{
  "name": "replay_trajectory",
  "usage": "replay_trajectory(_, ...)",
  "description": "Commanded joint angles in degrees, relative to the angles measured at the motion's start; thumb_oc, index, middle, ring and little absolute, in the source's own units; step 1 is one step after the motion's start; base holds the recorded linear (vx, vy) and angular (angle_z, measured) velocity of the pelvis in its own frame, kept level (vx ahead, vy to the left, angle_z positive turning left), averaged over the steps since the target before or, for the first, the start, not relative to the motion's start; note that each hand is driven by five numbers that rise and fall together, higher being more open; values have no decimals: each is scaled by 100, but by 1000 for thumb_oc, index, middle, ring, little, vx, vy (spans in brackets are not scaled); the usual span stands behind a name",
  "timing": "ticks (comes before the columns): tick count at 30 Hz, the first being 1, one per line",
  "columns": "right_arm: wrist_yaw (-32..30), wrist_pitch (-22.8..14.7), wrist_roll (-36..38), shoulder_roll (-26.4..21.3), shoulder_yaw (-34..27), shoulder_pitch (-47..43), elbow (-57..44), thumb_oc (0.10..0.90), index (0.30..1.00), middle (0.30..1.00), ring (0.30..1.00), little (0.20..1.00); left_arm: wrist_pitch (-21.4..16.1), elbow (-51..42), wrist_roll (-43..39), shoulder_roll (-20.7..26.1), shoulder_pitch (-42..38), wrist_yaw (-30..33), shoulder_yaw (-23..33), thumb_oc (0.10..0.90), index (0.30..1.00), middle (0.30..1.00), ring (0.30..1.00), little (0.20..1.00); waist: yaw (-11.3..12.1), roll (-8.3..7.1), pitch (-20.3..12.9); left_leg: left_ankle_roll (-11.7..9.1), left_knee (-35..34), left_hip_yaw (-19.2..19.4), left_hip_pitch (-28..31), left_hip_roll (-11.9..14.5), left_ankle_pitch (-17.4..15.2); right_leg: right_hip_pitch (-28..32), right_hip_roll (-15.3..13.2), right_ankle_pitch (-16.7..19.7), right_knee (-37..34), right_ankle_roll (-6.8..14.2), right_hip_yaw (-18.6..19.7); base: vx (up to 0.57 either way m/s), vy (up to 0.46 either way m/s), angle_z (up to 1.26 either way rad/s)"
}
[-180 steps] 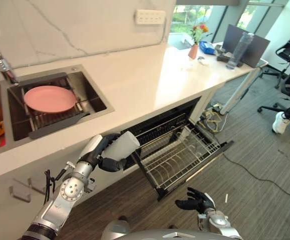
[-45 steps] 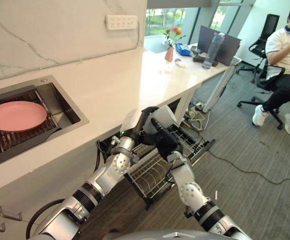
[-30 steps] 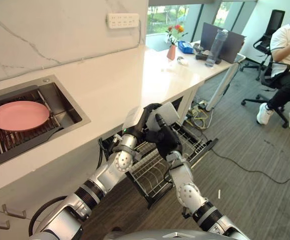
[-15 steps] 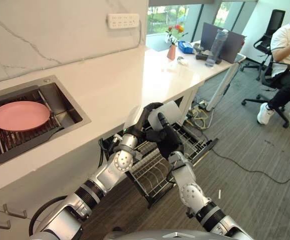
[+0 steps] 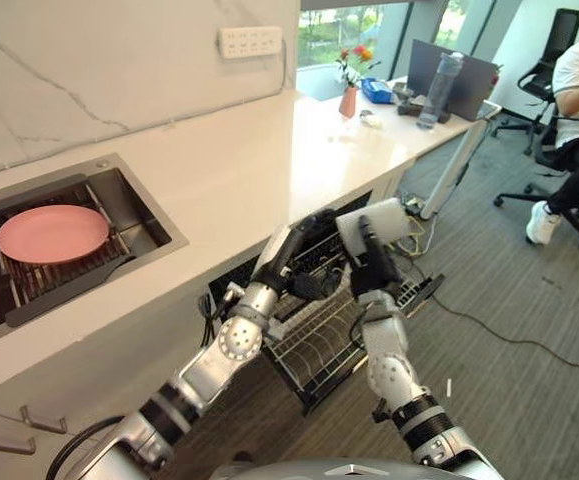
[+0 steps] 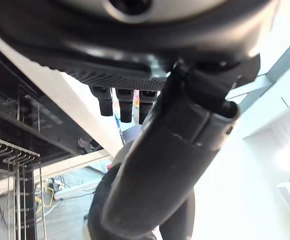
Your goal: Place the dishes in the dishwasher.
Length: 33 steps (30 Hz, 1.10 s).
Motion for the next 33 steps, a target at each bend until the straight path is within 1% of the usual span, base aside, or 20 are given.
replay_trajectory(1,-13,-333,-1053,-426,-842,-932,-262,400,300,300,300,300,-533,-588,-1429,269,114,-565,122,800,900,900,900,900,269,175,-280,10,27,-577,-9,88,-508,67,-306,-336,72,519,-178,-8,-16,9)
replay_trajectory(2,-14,-327,-1058,-426,-840,-934,-251,400,300,300,300,300,-512,-622,-1473,289,138,-601,147,800,900,900,900,900,261,179,-288,9,27,-581,-9,90,-510,69,-304,-338,72,519,-182,-23,-20,6)
replay_trajectory(5,10,41,-1389,-766,-930,-833,165,400,300,300,300,300,-94,-957,-3217,396,942,-1248,416,800,900,900,900,900,290,185,-215,4,27,-617,-38,107,-481,79,-283,-337,81,506,-226,-30,-21,9)
replay_trajectory(7,128,228,-1502,-884,-929,-830,466,400,300,300,300,300,178,-1071,-3990,471,1300,-1567,594,800,900,900,900,900,311,176,-169,-12,27,-632,-52,123,-461,83,-282,-347,93,493,-242,-25,-32,7)
replay_trajectory(9,352,376,-1503,-965,-830,-805,737,400,300,300,300,300,383,-1063,-4423,540,1608,-1839,773,800,900,900,900,900,312,167,-139,-33,27,-635,-60,136,-445,101,-274,-356,100,482,-279,-16,-32,13)
replay_trajectory(10,684,622,-1601,-1048,-627,-716,1011,400,300,300,300,300,603,-842,-4640,586,1926,-2069,928,800,900,900,900,900,321,162,-125,-47,27,-634,-61,143,-432,116,-275,-365,105,470,-303,-10,-22,17)
replay_trajectory(12,863,728,-1615,-1087,-477,-658,1120,400,300,300,300,300,629,-705,-4606,608,2057,-2115,1027,800,900,900,900,900,325,159,-120,-53,27,-647,-64,148,-420,126,-273,-370,109,462,-319,-3,-23,13)
replay_trajectory(13,1158,923,-1669,-1187,-277,-617,1406,400,300,300,300,300,694,-476,-4495,704,2308,-2242,1147,800,900,900,900,900,378,160,-103,-63,27,-663,-71,159,-395,138,-280,-372,120,451,-363,1,-25,8)
replay_trajectory(14,1176,917,-1659,-1187,-268,-623,1425,400,300,300,300,300,691,-470,-4489,699,2319,-2253,1157,800,900,900,900,900,361,161,-109,-64,27,-670,-73,159,-395,141,-279,-374,119,451,-371,2,-25,8)
replay_trajectory(16,1568,1182,-1862,-1325,194,-698,1627,400,300,300,300,300,801,356,-4033,761,2674,-2392,1333,800,900,900,900,900,474,161,-83,-83,27,-712,-116,171,-327,154,-281,-375,130,436,-449,-13,-20,12)
replay_trajectory(17,1571,1181,-1862,-1325,203,-699,1630,400,300,300,300,300,789,376,-4020,746,2674,-2405,1337,800,900,900,900,900,459,163,-86,-84,27,-720,-119,171,-326,155,-280,-377,129,436,-456,-12,-13,17)
replay_trajectory(20,1804,1358,-2324,-1496,588,-799,1614,400,300,300,300,300,671,1380,-2723,722,2794,-2336,1448,800,900,900,900,900,574,180,-76,-105,27,-823,-215,164,-257,163,-302,-384,128,429,-599,-6,10,23)
replay_trajectory(21,1887,1474,-2754,-1653,751,-834,1692,400,300,300,300,300,665,2138,-1874,531,2792,-2193,1532,800,900,900,900,900,686,189,-55,-129,27,-894,-243,179,-250,203,-296,-420,134,423,-714,-12,26,31)
replay_trajectory(22,1887,1474,-2755,-1660,750,-841,1692,400,300,300,300,300,653,2156,-1867,517,2776,-2194,1527,800,900,900,900,900,664,180,-70,-118,27,-915,-288,155,-217,175,-317,-397,129,429,-735,-8,13,37)
replay_trajectory(25,1852,1648,-3722,-1909,965,-1126,2267,400,300,300,300,300,664,3736,-787,31,2669,-2102,1601,800,900,900,900,900,917,162,-34,-163,27,-1130,-472,151,-144,208,-333,-442,137,424,-1034,-26,12,41)
replay_trajectory(26,1853,1643,-3724,-1914,962,-1142,2277,400,300,300,300,300,647,3763,-780,15,2644,-2100,1596,800,900,900,900,900,895,153,-41,-151,27,-1153,-515,125,-110,183,-355,-417,131,431,-1058,-28,12,41)
replay_trajectory(29,1696,1777,-4338,-1896,1008,-1426,3177,400,300,300,300,300,599,5075,-402,-393,2358,-1936,1625,800,900,900,900,900,1053,131,-35,-170,27,-1307,-662,93,-56,191,-370,-436,121,432,-1278,-30,14,45)
replay_trajectory(30,1568,1847,-4607,-1791,966,-1566,3850,400,300,300,300,300,586,5714,-244,-565,2229,-1773,1712,800,900,900,900,900,1185,140,-25,-204,27,-1367,-699,101,-57,228,-350,-478,118,421,-1391,-3,5,45)
replay_trajectory(31,1570,1838,-4608,-1789,966,-1580,3865,400,300,300,300,300,574,5732,-242,-571,2214,-1770,1713,800,900,900,900,900,1179,140,-19,-205,27,-1373,-702,100,-56,229,-350,-479,118,420,-1397,-3,20,44)
replay_trajectory(33,1328,1892,-4993,-1679,868,-1747,4755,400,300,300,300,300,556,6422,-99,-732,2035,-1586,1819,800,900,900,900,900,1342,142,-13,-237,27,-1497,-808,70,-16,238,-363,-490,117,425,-1546,-15,34,40)
